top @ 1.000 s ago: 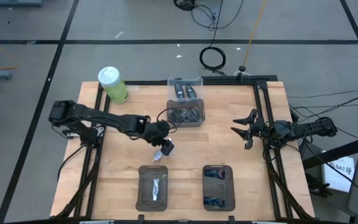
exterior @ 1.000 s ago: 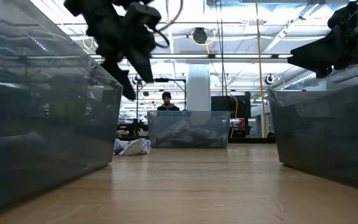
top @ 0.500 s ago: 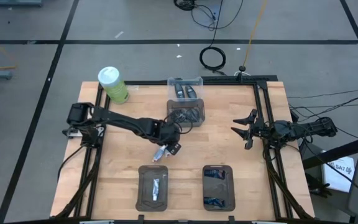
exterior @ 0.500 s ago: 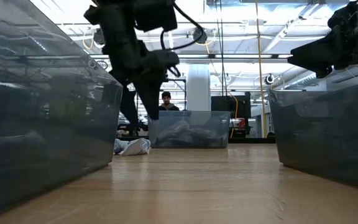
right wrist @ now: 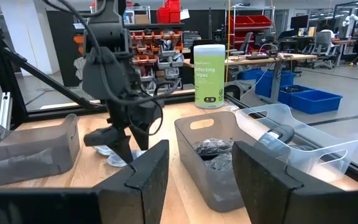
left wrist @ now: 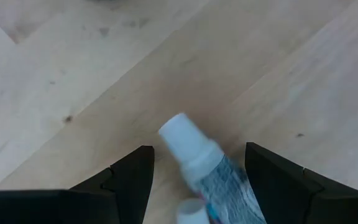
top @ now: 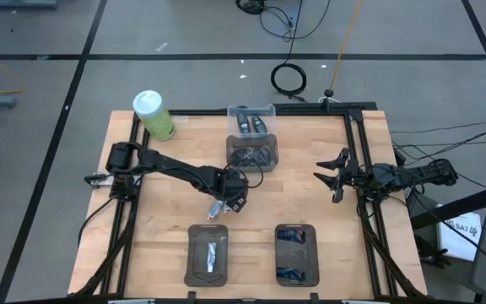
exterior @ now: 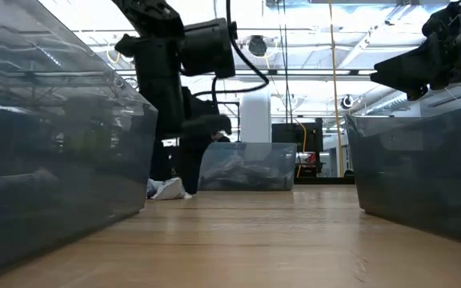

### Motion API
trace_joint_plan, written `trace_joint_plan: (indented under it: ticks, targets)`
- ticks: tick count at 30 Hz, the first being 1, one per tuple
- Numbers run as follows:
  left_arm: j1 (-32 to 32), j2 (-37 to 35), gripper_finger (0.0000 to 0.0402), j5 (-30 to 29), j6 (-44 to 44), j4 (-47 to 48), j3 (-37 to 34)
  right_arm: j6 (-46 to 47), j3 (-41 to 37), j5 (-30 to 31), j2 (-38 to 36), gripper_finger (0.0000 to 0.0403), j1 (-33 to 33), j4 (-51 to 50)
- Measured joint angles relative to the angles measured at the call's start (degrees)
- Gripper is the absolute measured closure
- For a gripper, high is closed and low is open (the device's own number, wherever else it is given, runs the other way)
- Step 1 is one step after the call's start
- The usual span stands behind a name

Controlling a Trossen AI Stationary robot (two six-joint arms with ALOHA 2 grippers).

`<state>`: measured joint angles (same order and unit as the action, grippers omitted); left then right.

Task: Pick & Place Travel size toiletries
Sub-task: Put the right white toothpaste into the left black bin

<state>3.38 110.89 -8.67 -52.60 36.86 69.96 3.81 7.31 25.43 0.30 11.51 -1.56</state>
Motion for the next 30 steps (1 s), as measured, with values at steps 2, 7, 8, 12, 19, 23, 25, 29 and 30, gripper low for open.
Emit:
trace_joint_plan:
  ticks: [2,7,8,12,19,23,25,29,30]
  targets:
    - [0.04,0.50,0.0156,-0.41,0.41,0.82,0.04,-0.02,0.00,-0.02,0.00,0.0238,0.00,-0.02]
    - [0.02,0.98,0.0156,-0.59,1.28,0.79,0.17,-0.02,0.00,0.00,-0.02,0.0238,0.00,-0.01]
    - [0.02,1.00,0.0156,-0.59,1.29,0.45,0.17,0.00,0.00,0.00,-0.01,0.0238,0.00,0.00]
    - [0.53,1.01,0.0156,-0.66,0.86,0.22,0.13,0.00,0.00,0.00,0.00,0.0238,0.00,0.00]
    - [0.76,1.05,0.0162,-0.57,-2.03,1.03,0.13,0.00,0.00,0.00,-0.01,0.0238,0.00,0.00]
    - [0.78,1.08,0.0195,-0.42,-1.54,0.99,0.10,-0.02,0.00,-0.02,0.00,0.0238,0.00,0.00]
    - [0.76,1.08,0.0219,-0.45,-1.49,0.78,0.08,0.00,0.00,0.00,0.00,0.0238,0.00,0.00]
    - [0.76,1.10,0.0268,-0.61,-0.35,-0.46,0.02,0.00,0.00,0.00,0.00,0.0238,0.00,0.00]
    - [0.76,1.12,0.0279,-0.70,0.21,-0.70,0.02,0.00,0.00,0.00,0.00,0.0238,0.00,0.00]
